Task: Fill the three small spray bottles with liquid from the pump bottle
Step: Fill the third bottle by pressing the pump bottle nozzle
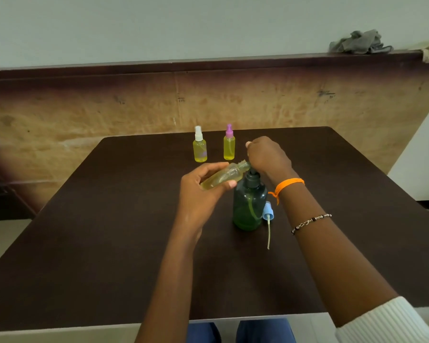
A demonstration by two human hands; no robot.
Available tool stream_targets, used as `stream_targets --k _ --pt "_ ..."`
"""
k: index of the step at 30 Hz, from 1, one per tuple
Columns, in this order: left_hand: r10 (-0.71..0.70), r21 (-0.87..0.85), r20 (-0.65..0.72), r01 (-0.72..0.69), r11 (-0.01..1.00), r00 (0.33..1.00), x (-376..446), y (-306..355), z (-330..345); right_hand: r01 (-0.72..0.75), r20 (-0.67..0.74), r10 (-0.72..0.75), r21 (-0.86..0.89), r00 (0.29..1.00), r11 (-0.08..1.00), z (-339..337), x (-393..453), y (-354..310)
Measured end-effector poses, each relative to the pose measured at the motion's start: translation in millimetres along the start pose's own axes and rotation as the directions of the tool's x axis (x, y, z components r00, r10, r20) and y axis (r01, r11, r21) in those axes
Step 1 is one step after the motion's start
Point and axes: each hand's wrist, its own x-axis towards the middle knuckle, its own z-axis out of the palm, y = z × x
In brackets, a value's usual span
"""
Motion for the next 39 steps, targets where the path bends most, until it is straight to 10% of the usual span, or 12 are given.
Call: stream_targets --k 16,22,29,39 --pt "-0.01 -0.014 -0.008 0.01 1.0 1.0 -2 -2 1 -0.012 -0.013 0.011 -0.016 1.0 1.0 5 -1 1" --pt "-0.002 -0.027 -0.014 0.002 1.0 1.0 -5 -1 1 0.073 -0.103 -0.054 0.193 0.993 0.979 11 -2 5" --pt "0.023 -0.046 -0.018 -0.023 0.999 1.0 -9 3 1 0.247 -0.274 -0.07 0.691 0.959 0.679 17 -21 8" --pt "0.011 -0.087 -0.028 -0.014 0.996 1.0 -8 -1 3 0.23 -0.25 -0.072 0.691 0.966 0.685 49 -55 24"
